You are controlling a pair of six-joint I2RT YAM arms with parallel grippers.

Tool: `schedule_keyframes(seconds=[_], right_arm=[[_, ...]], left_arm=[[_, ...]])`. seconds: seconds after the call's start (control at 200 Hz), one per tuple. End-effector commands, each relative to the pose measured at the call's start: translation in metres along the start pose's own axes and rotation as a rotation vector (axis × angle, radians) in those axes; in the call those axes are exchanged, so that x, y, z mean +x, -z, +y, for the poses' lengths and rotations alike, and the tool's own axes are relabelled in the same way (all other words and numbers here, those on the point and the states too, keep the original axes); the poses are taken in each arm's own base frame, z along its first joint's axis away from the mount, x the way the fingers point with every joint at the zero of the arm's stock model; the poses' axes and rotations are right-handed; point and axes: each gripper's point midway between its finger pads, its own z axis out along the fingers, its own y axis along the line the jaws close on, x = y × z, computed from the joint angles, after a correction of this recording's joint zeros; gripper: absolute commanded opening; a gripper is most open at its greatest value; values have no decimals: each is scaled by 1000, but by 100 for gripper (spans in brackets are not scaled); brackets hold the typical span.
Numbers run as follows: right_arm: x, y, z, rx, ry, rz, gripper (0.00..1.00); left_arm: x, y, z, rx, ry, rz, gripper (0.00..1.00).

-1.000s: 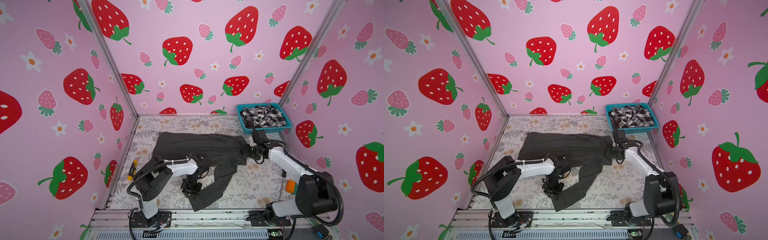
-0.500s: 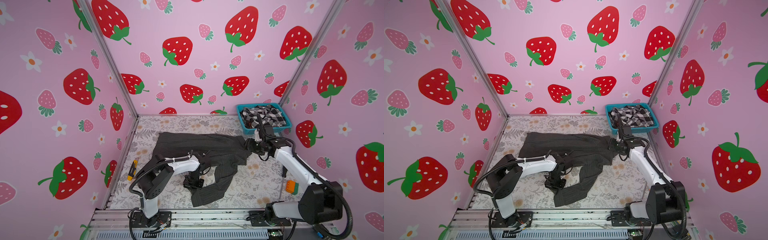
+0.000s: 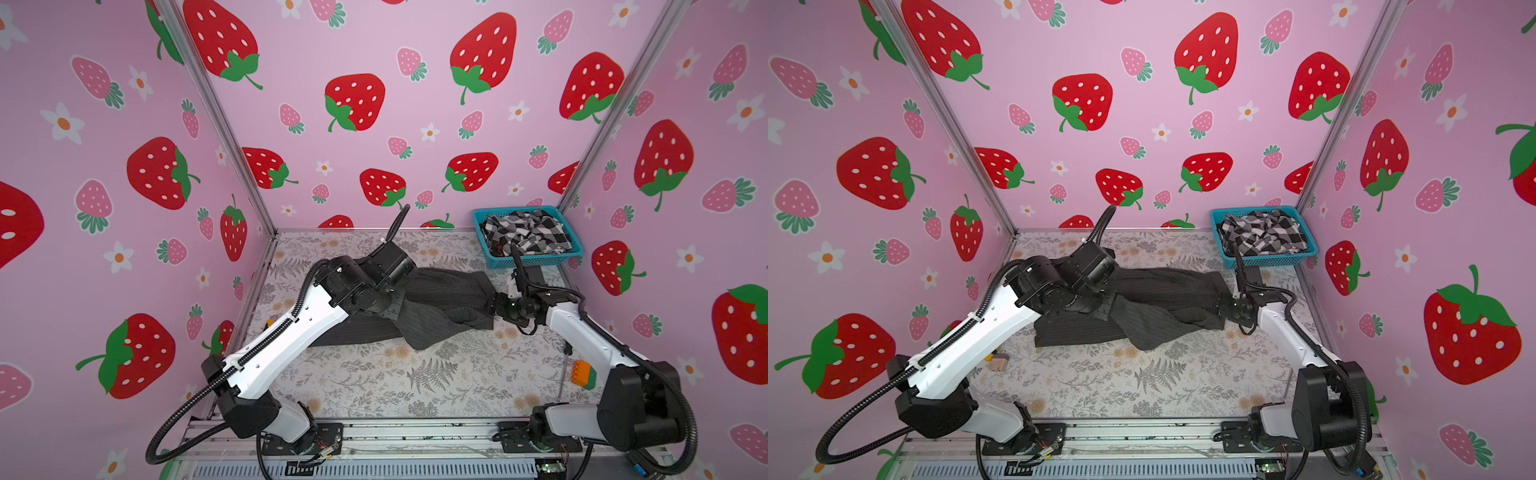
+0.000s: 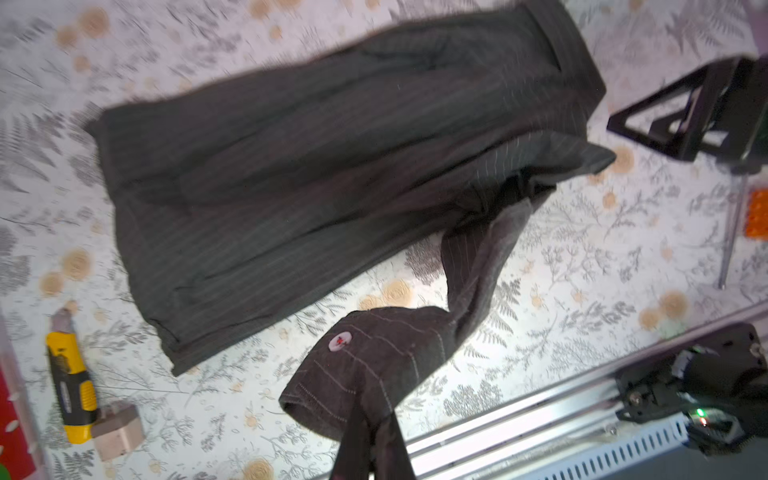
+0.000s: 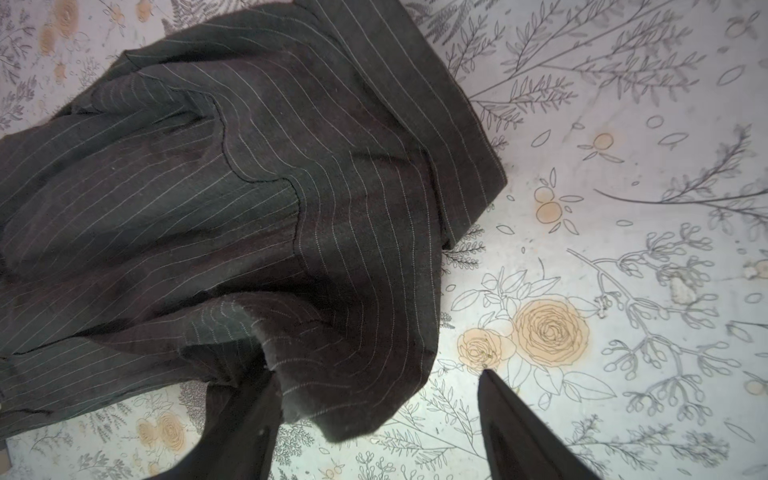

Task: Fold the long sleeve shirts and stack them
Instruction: 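Lift the sleeve with the left gripper and carry it over the shirt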

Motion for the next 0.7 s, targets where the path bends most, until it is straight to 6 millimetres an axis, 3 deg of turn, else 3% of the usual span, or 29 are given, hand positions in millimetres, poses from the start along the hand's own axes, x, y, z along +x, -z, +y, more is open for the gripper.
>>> schedule_keyframes(seconds=[0.0, 0.205, 0.53, 0.695], right_arm=[[-6, -10, 4, -86, -82, 8, 77], [-12, -26, 10, -193, -241, 28, 77], [-6, -52, -13, -147, -334, 42, 70], [2, -60, -21, -114, -325, 60, 69]], left_arm=[[-25, 39, 31, -115, 14, -165, 0], [-55, 80, 23, 5, 1, -380, 0], [-83, 114, 35, -27, 39, -549, 0], [-96, 142, 46, -29, 116, -671, 0]])
